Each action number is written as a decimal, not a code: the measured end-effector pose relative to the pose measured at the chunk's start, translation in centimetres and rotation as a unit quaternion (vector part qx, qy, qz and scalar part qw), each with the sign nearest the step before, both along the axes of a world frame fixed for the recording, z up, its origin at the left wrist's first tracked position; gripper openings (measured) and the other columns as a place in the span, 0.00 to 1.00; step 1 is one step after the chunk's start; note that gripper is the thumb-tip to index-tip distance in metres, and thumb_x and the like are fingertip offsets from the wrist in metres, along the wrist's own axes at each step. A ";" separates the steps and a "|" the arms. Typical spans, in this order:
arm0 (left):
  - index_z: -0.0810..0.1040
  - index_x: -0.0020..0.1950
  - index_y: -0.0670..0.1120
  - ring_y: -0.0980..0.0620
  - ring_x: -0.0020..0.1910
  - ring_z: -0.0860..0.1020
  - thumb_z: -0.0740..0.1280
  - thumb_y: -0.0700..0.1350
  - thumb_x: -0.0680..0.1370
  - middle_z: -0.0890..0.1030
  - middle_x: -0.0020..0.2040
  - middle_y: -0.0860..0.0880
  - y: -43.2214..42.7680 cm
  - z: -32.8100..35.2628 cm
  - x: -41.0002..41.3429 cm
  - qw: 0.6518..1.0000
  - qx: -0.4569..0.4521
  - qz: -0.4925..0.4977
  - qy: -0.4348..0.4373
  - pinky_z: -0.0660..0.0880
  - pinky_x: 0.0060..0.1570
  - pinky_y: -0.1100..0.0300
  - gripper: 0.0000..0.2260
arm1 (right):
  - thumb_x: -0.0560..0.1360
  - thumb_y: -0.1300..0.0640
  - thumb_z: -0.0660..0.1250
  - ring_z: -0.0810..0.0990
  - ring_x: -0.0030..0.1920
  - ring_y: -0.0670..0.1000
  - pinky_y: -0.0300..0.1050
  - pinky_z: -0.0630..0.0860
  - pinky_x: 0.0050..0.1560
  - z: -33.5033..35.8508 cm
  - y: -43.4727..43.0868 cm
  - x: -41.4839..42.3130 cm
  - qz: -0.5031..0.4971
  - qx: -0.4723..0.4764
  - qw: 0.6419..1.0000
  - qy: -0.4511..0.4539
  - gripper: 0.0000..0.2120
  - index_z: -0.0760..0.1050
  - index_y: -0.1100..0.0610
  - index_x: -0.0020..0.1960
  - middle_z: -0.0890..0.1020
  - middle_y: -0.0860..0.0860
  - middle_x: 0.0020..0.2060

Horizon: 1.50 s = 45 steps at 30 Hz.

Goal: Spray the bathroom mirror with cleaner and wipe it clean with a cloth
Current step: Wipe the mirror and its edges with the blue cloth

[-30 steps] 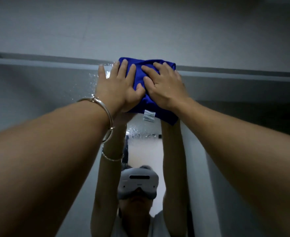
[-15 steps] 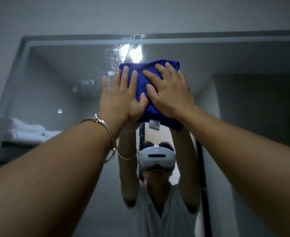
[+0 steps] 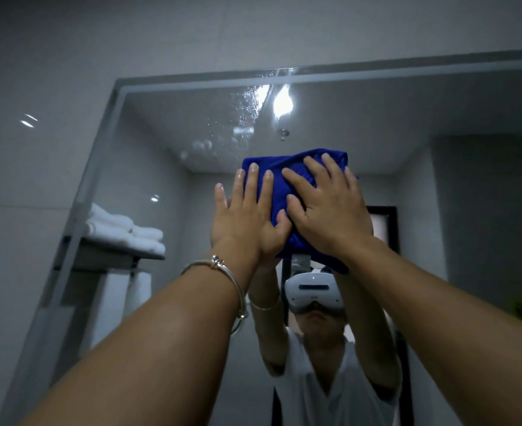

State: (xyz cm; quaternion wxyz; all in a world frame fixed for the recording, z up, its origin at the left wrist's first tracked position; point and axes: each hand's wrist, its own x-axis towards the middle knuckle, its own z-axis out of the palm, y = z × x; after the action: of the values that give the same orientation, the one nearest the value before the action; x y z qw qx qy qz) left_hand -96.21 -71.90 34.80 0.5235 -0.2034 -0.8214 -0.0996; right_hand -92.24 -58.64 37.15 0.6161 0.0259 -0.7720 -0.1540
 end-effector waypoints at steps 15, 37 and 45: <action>0.36 0.76 0.47 0.45 0.76 0.38 0.41 0.60 0.79 0.37 0.77 0.45 -4.4 4.5 -4.1 0.995 -0.020 -0.007 0.099 0.37 0.69 0.38 0.30 | 0.74 0.42 0.48 0.52 0.76 0.53 0.56 0.48 0.73 3.9 -4.0 -2.4 -0.029 -0.016 0.999 0.035 0.29 0.61 0.46 0.74 0.60 0.52 0.75; 0.42 0.77 0.51 0.47 0.76 0.40 0.41 0.62 0.78 0.42 0.78 0.49 -10.6 20.0 -8.1 0.990 -0.025 -0.010 0.141 0.38 0.69 0.36 0.30 | 0.71 0.41 0.48 0.61 0.72 0.53 0.55 0.57 0.72 18.8 -10.2 -6.3 -0.033 -0.028 0.995 0.090 0.30 0.63 0.44 0.72 0.66 0.52 0.71; 0.41 0.77 0.52 0.47 0.76 0.42 0.41 0.63 0.78 0.42 0.78 0.50 -16.3 20.4 -11.7 0.992 -0.005 0.003 0.126 0.41 0.70 0.36 0.30 | 0.79 0.45 0.50 0.54 0.75 0.54 0.58 0.51 0.73 19.6 -15.6 -9.8 -0.025 -0.013 0.998 0.056 0.23 0.59 0.43 0.74 0.59 0.52 0.75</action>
State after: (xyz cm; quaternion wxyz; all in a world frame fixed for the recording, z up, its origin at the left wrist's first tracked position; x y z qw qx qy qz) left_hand -107.91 -88.16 55.22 0.6223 -0.2148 -0.7497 -0.0671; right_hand -102.07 -74.20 56.77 0.6548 -0.0105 -0.7385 -0.1603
